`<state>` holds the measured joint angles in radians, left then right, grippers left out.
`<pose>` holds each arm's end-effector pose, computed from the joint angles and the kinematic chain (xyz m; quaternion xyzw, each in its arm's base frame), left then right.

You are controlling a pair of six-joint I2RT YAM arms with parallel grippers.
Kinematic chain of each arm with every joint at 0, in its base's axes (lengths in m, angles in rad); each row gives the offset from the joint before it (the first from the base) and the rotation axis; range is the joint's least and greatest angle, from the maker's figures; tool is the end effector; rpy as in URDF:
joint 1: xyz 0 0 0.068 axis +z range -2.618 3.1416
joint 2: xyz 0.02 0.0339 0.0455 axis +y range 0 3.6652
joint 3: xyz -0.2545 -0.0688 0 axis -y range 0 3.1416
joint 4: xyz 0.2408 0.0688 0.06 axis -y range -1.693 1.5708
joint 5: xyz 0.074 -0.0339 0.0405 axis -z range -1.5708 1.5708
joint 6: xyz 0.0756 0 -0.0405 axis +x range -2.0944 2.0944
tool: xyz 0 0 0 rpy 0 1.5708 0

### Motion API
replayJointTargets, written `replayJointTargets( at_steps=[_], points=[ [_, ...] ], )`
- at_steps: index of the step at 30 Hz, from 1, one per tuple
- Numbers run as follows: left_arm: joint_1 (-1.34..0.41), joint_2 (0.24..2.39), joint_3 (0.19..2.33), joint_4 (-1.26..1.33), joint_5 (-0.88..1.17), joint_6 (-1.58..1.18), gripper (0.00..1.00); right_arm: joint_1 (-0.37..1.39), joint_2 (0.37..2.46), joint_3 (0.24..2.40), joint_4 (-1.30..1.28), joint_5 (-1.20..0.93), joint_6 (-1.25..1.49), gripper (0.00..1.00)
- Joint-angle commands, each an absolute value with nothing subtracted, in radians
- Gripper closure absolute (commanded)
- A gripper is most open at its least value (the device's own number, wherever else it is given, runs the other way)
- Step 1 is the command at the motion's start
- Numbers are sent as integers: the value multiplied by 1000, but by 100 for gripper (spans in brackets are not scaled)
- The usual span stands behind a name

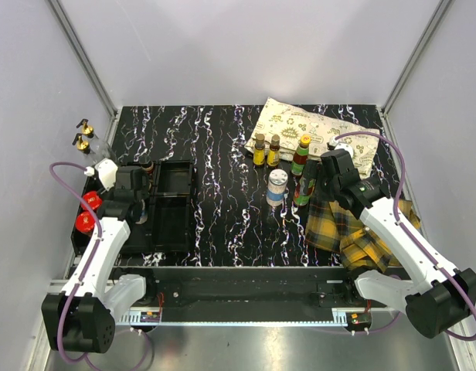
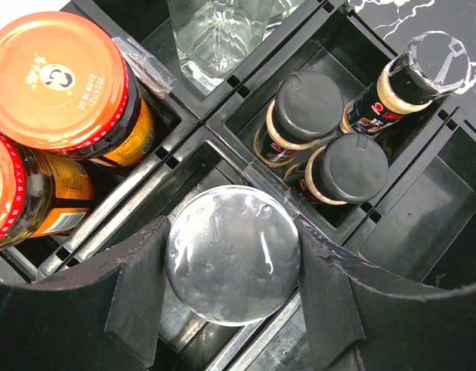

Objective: Organize the condiment bottles
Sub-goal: Place the bottle in the storage box, then pick up the bottle from the center of the board.

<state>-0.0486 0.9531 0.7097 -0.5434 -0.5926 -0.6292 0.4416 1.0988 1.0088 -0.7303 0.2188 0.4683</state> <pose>0.2191 0.0316 0.2244 -0.3599 0.8150 0.1330 0.4343 0.2333 0.0921 0.2702 0.0524 0.9242 0.0688 0.3719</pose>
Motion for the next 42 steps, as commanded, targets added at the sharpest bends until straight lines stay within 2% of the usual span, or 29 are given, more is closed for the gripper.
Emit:
replayJointTargets(
  at_steps=[1,8,14,23,28,30,35,42],
  points=[
    [-43,950,722,-489,-597,-647,37,445,1095,1014,-712,233,476,0],
    [-43,950,758,-543,-578,-624,2,445,1092,1011,-712,232,477,0],
    [-43,894,836,-601,-551,-580,1,445,1097,1011,-710,239,477,0],
    [-44,824,985,-629,-373,-506,1,437,1123,1038,-732,250,488,0],
    [-61,876,1061,-601,-96,-454,1,425,1126,1045,-732,229,495,0],
    [-113,919,1077,-586,-8,-451,1,420,1131,1048,-730,216,502,0],
    [-374,991,1089,-459,-29,-420,1,394,1120,1040,-730,192,512,0],
    [-642,1271,1204,-318,21,-312,1,334,1114,1029,-732,137,520,0]
  ],
)
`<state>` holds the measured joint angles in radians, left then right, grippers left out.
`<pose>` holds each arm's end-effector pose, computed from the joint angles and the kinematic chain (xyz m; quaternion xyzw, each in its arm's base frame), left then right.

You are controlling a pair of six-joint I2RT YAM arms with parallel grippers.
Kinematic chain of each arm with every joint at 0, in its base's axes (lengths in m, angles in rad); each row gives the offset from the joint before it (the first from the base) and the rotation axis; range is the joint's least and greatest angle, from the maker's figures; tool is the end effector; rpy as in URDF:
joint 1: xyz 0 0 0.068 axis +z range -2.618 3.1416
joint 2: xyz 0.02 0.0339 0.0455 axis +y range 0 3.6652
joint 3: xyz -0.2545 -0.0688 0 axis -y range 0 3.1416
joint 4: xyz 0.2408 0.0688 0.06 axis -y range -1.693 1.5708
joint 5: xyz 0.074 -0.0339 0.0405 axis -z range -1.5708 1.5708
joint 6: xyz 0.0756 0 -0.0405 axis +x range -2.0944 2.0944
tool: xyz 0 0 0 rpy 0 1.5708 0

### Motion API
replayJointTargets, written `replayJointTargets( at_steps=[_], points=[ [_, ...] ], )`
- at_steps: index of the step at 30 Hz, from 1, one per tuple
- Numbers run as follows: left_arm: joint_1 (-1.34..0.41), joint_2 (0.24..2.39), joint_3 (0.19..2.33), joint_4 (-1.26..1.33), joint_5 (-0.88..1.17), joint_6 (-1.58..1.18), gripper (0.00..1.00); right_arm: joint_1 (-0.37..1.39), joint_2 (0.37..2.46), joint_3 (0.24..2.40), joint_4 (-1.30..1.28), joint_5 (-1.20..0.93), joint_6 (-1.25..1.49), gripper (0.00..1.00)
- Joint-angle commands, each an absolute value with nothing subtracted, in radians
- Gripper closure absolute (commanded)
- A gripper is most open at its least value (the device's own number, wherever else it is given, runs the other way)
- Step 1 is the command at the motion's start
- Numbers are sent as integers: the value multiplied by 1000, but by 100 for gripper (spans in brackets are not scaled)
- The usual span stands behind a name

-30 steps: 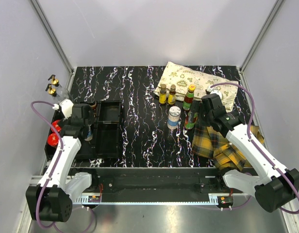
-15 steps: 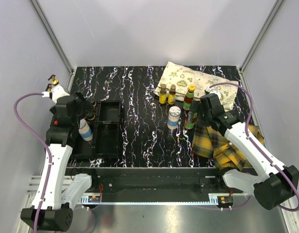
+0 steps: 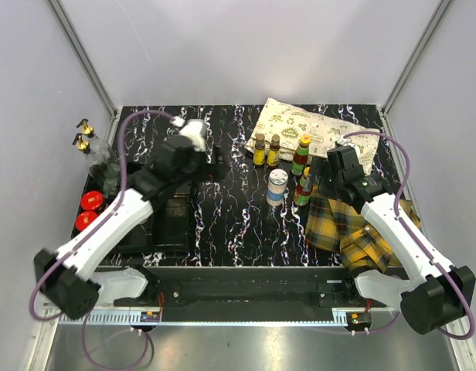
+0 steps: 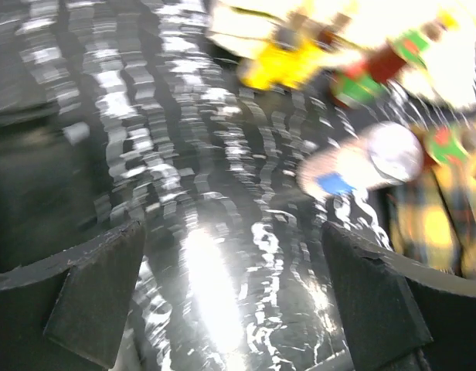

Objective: Organize the condiment bottles
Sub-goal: Pick up the bottle from the center of the board.

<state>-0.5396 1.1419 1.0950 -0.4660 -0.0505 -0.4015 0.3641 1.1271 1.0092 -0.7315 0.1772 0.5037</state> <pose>0.2488 -0.1446 0.3202 0.0468 0.8619 -0.2093 0.4595 0.2430 0.0783 0.2632 0.0962 0.9275 0.0727 0.3538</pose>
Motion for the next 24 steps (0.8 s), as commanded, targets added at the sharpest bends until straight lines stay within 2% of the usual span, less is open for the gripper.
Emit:
replayJointTargets(
  at_steps=[1,5,11,19,24],
  points=[
    [-666,1307,1227,-311,20,-301,1,330,1117,1029,-730,135,522,0],
    [-765,1475,1344,-295,5,-243,1,316,1117,1031,-729,117,531,0],
    [-804,1684,1499,-281,-17,-213,1,307,1095,1020,-730,114,528,0],
    [-839,1812,1597,-279,57,-204,1,299,1083,1014,-730,112,528,0],
    [-848,1862,1611,-281,32,-213,1,296,1080,1006,-732,107,528,0]
  ],
)
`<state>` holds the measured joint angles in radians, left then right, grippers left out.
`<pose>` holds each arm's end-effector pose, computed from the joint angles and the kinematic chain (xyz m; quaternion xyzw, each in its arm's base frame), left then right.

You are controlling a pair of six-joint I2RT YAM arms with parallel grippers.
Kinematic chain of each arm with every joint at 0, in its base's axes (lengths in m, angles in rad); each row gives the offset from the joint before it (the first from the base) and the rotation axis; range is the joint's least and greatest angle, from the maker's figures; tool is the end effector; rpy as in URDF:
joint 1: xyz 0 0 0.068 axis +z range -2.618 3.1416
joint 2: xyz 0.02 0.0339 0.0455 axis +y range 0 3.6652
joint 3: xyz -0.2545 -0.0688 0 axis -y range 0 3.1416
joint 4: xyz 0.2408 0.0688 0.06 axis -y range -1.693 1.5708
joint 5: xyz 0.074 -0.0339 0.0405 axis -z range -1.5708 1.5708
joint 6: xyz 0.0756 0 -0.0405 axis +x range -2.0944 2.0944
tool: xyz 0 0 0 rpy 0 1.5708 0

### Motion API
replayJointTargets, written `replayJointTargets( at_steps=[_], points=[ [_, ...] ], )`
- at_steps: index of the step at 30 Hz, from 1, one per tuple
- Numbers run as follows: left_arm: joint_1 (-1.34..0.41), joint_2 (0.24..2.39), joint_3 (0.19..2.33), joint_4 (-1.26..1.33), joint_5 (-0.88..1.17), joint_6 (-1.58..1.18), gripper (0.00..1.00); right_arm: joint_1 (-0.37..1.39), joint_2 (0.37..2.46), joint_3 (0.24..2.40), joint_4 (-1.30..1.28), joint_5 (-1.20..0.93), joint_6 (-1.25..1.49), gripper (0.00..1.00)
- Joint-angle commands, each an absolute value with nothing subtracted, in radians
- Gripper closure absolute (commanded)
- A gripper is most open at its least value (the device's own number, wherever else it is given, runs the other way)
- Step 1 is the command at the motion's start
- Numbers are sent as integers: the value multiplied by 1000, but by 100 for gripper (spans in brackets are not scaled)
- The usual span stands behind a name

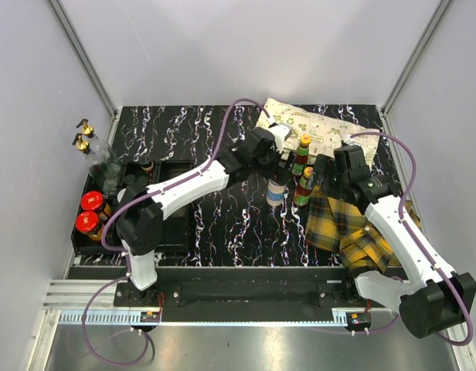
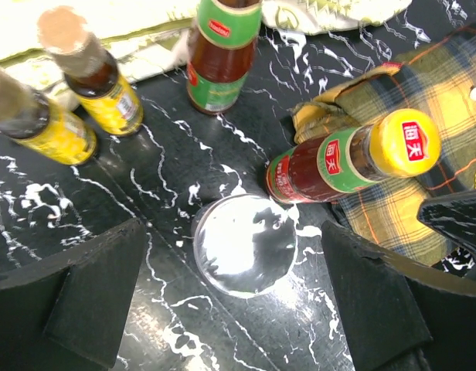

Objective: Organize the condiment bottles
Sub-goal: Pick up the bottle from the center of the board.

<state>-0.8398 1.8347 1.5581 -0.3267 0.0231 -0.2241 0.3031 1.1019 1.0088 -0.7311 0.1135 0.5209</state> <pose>0.3042 -0.3418 0.2663 0.2733 0.8420 -0.2447 0.3956 0.2427 0.0669 0.2684 0.1216 0.9219 0.0974 0.3548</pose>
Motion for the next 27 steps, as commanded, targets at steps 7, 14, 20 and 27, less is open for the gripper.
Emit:
replayJointTargets(
  at_steps=[7,14,20,27],
  points=[
    [-857,1885,1605,-291,15,-221,6,296,1083,1009,-730,104,528,0],
    [-861,1899,1594,-298,3,-227,17,295,1085,1000,-730,98,535,0],
    [-867,1907,1582,-302,5,-233,17,293,1074,994,-732,94,535,0],
    [-870,1914,1575,-307,-20,-233,18,295,1077,994,-732,92,535,0]
  ],
)
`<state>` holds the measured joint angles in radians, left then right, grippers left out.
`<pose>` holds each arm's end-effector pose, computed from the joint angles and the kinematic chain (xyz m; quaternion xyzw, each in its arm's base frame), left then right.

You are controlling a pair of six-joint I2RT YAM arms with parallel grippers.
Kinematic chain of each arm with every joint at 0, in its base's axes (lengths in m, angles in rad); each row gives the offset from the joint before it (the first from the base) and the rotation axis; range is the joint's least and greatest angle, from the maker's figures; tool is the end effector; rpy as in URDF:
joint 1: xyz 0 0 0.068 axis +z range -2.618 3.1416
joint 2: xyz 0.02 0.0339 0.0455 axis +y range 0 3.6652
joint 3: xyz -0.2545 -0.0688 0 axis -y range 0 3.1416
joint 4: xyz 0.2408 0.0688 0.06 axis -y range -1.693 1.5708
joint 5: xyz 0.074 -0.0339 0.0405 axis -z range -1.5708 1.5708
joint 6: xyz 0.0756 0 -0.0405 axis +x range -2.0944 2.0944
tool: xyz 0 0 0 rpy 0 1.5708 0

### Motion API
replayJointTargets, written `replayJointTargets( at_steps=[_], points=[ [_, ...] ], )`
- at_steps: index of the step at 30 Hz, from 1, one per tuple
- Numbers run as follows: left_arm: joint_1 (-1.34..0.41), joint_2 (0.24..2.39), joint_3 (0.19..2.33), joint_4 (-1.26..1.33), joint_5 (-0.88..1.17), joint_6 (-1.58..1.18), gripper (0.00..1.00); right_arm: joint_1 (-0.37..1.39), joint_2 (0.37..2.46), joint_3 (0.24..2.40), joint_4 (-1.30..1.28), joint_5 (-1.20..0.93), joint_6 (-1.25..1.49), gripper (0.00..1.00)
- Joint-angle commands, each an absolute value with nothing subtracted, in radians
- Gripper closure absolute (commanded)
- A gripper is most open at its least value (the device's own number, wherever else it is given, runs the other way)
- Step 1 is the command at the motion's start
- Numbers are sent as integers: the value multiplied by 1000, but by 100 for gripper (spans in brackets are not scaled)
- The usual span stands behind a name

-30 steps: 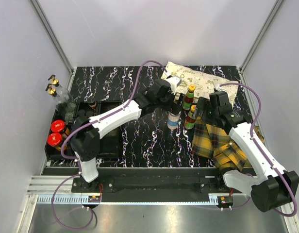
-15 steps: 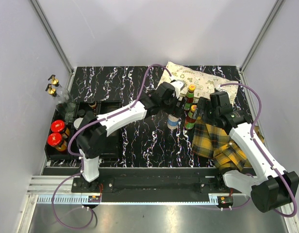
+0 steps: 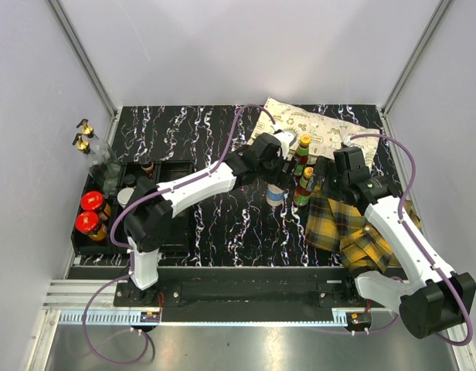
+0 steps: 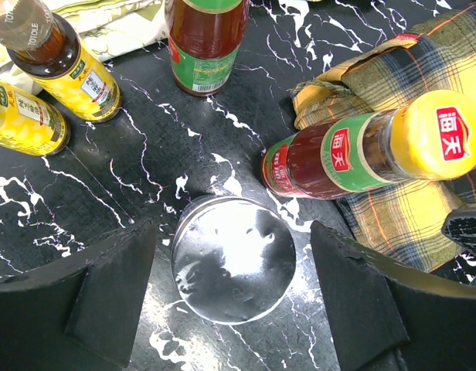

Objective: Organize the condiment bottles
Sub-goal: Pick up the bottle from the center of the board.

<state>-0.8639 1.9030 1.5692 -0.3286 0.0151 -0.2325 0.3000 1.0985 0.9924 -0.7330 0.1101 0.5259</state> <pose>0.3032 -0.3567 0.2399 0.2821 0.8532 -0.2344 0.3709 0.2410 0.0658 0.2633 0.1246 0.9242 0.0963 0.3478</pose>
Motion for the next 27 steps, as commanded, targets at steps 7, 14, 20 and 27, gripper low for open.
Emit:
replayJointTargets(
  at_steps=[7,14,20,27],
  points=[
    [-873,1933,1578,-324,-26,-227,17,291,1080,996,-733,95,532,0],
    [-876,1934,1575,-331,-37,-218,53,288,1085,994,-732,94,534,0],
    [-877,1899,1577,-345,-77,-219,100,287,1086,996,-732,94,532,0],
    [-882,1771,1574,-396,-156,-236,100,287,1089,997,-732,94,534,0]
  ],
)
